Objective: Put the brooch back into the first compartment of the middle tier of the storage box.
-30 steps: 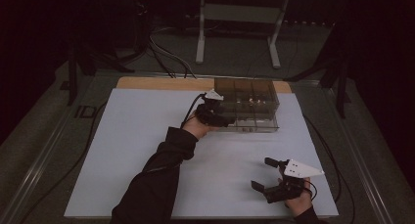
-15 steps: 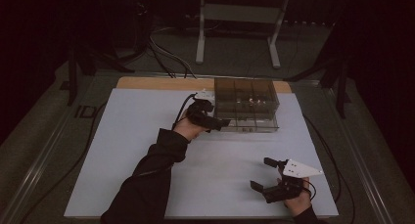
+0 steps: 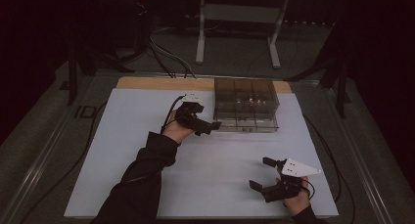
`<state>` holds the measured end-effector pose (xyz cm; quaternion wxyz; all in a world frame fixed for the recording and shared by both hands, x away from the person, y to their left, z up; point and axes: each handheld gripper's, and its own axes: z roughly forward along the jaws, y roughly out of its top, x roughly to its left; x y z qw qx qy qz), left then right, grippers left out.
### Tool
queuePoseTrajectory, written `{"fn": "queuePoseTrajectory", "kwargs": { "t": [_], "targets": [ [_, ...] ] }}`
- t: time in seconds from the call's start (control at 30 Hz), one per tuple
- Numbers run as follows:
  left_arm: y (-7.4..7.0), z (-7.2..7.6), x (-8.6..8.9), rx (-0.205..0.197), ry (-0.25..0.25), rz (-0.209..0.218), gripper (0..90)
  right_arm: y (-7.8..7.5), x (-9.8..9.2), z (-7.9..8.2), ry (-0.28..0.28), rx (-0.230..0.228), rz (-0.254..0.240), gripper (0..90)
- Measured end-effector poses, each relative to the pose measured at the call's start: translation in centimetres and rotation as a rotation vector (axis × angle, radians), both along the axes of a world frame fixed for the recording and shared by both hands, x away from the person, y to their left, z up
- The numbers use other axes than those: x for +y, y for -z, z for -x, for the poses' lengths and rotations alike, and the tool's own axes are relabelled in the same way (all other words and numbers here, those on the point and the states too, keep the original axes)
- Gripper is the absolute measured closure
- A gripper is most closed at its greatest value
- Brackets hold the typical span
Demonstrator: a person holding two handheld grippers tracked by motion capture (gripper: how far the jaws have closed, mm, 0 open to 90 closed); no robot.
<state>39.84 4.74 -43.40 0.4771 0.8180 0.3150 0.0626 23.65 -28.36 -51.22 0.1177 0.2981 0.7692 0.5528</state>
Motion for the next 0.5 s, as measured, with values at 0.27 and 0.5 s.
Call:
{"fn": "queuePoseTrajectory", "kwargs": {
  "t": [0.27,0.5],
  "targets": [
    [-0.6,1.0,1.6,-0.034,-0.005,0.032,0.3,0.0,0.0,-0.1,-0.003,0.003,-0.004,0.0],
    [-0.5,1.9,3.3,-0.047,-0.022,0.015,0.3,0.0,0.1,-0.2,-0.007,0.004,-0.014,0.0]
  ]
}}
